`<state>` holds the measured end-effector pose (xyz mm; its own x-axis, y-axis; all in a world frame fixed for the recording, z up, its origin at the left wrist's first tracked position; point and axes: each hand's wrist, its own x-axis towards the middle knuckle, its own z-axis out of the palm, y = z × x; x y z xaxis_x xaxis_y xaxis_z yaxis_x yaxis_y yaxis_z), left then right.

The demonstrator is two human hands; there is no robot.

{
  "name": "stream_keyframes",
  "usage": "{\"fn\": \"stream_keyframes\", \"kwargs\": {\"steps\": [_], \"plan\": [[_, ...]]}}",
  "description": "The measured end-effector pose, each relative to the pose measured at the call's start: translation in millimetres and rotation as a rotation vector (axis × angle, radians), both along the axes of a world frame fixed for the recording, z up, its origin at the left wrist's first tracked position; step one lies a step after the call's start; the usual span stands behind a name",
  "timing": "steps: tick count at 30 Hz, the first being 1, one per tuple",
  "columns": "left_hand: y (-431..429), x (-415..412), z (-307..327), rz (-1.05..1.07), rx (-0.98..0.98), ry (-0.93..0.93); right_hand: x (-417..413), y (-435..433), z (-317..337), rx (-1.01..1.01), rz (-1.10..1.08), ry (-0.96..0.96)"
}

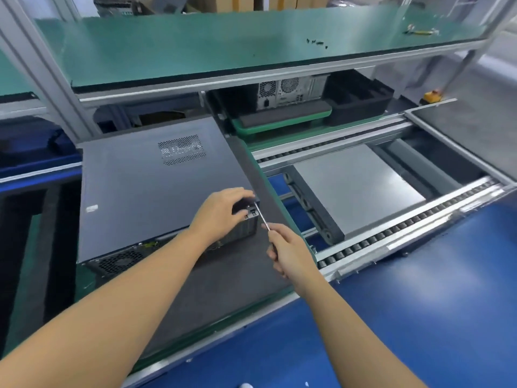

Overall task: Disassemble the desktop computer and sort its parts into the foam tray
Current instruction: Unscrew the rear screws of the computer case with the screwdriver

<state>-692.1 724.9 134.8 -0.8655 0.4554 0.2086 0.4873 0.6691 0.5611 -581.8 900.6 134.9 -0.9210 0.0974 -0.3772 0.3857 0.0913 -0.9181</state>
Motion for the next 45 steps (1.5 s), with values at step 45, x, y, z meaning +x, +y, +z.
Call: {"fn": "stream_keyframes", "kwargs": {"steps": [45], "plan": [[7.4,0.9,-10.7,0.150,0.005,0.156,5.2,-19.6,-8.6,-0.076,-0.107,-0.115]]}}
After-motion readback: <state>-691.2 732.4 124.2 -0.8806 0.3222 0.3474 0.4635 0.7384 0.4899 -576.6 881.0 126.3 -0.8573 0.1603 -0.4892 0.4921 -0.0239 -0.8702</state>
